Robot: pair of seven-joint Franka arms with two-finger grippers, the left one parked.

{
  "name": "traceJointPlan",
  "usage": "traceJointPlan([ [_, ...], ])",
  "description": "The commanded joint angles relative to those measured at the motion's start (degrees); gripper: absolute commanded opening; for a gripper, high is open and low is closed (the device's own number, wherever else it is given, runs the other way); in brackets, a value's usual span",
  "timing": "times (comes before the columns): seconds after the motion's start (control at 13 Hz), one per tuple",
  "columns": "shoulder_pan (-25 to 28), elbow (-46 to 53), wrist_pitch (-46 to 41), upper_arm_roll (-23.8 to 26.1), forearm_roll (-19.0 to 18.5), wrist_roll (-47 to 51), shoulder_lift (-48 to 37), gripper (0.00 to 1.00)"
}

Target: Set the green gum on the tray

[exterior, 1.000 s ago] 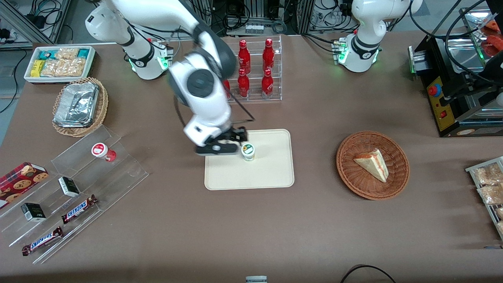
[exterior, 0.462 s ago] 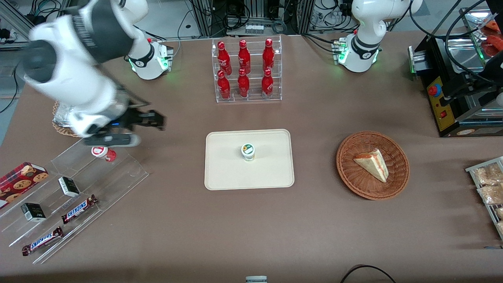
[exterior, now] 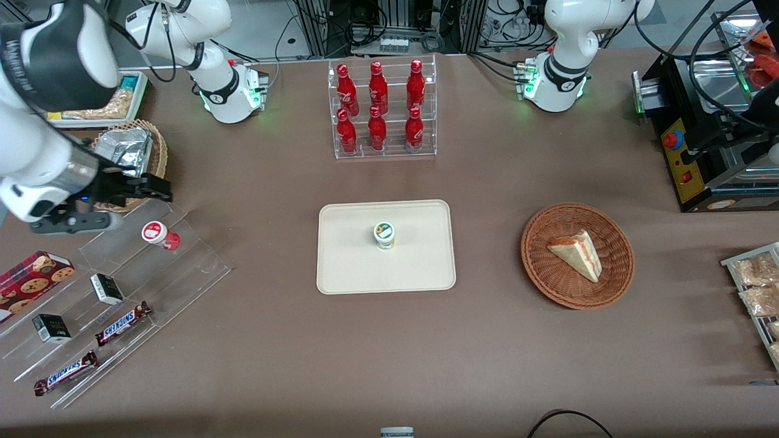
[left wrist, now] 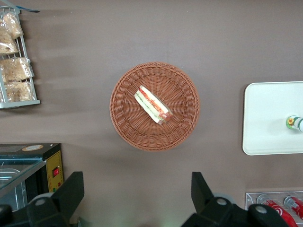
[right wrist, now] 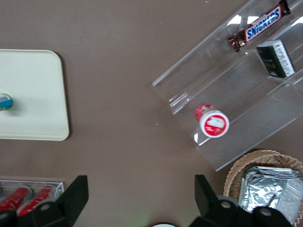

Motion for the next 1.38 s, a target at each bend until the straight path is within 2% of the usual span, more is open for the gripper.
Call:
traceJointPlan([
  [0.0, -3.6, -1.5, -0.2, 0.7, -0.9, -1.6, -1.6, 1.00],
  [0.31, -8.7, -1.6, -0.2, 2.1, -0.8, -4.1, -1.1, 1.00],
  [0.54, -16.6, -1.5, 0.2, 9.0, -0.9, -4.9, -0.9, 1.00],
  [1.31, -16.7, 3.8, 3.7, 9.1, -0.8, -4.2, -0.3, 1.00],
])
